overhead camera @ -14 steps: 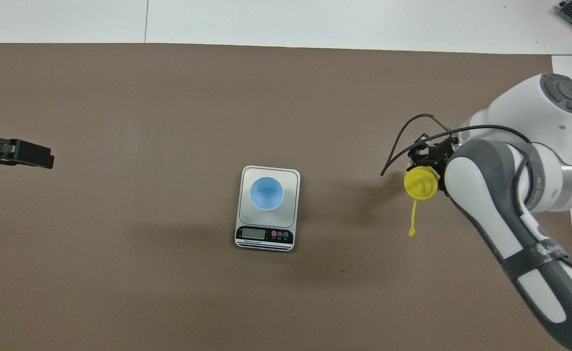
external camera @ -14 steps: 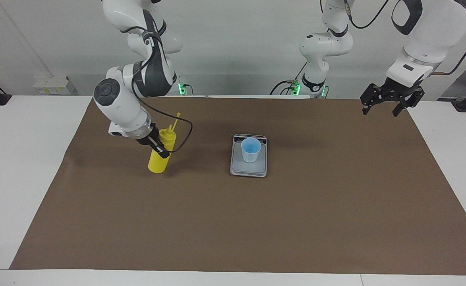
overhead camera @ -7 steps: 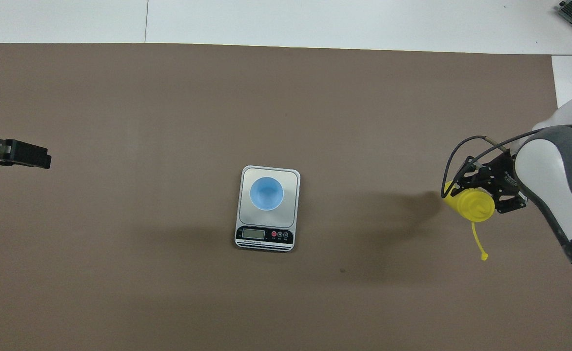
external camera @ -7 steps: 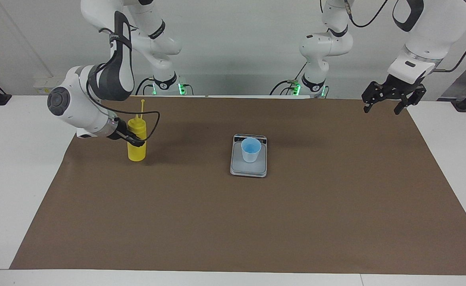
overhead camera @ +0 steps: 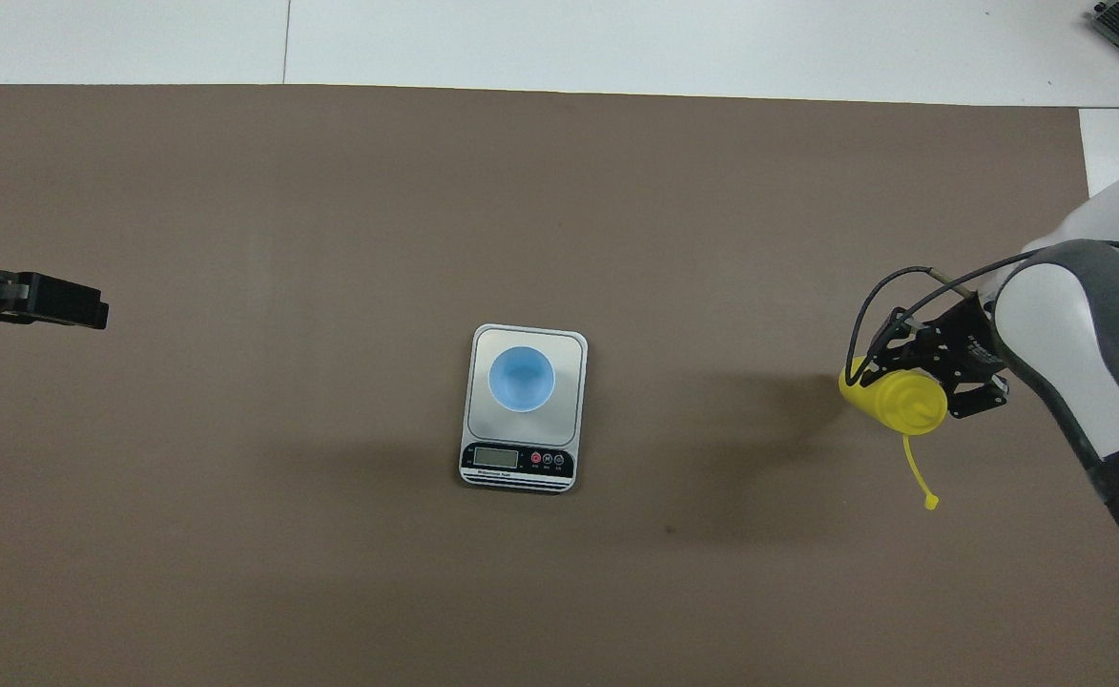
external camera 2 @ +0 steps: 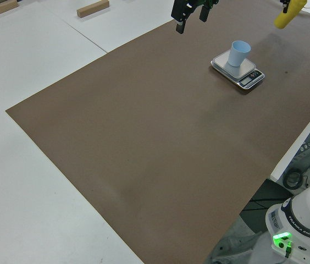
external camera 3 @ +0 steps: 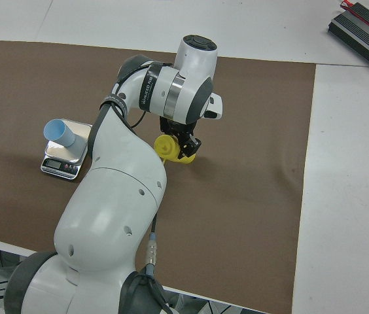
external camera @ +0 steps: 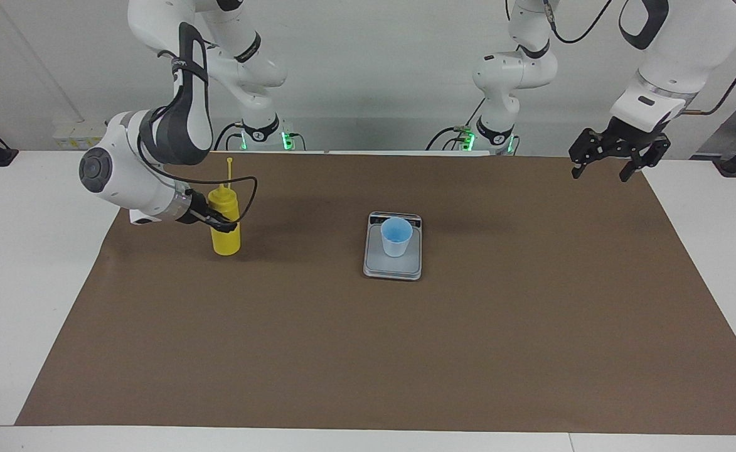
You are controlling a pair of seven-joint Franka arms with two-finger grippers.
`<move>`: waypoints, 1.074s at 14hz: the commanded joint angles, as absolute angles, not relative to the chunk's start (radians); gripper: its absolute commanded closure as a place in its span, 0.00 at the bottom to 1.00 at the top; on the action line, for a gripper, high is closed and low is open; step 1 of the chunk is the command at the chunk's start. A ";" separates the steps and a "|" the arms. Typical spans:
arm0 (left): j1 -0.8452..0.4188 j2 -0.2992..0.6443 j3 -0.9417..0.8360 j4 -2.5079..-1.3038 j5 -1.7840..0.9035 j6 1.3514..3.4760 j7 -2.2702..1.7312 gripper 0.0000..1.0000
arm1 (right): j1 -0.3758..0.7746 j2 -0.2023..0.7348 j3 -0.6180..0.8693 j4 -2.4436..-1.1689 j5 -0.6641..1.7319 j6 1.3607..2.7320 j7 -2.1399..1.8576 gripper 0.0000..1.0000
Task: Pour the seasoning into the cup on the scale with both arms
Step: 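Lower the bottle to the table and open the right gripper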
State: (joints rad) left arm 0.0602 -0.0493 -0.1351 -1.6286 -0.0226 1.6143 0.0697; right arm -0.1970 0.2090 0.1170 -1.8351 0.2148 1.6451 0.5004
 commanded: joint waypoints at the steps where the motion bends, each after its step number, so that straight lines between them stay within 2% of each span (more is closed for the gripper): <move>1: 0.061 -0.074 -0.135 -1.651 -0.032 1.615 0.074 0.00 | -0.201 0.209 0.120 -1.824 0.239 1.620 0.479 1.00; 11: 0.074 -0.074 -0.135 -1.651 -0.032 1.615 0.074 0.00 | -0.201 0.210 0.121 -1.818 0.285 1.532 0.483 1.00; 13: 0.072 -0.074 -0.135 -1.651 -0.031 1.615 0.074 0.00 | -0.206 0.247 0.120 -1.812 0.285 1.546 0.483 1.00; 15: 0.072 -0.074 -0.135 -1.651 -0.031 1.615 0.074 0.00 | -0.231 0.317 0.120 -1.726 0.270 1.508 0.480 1.00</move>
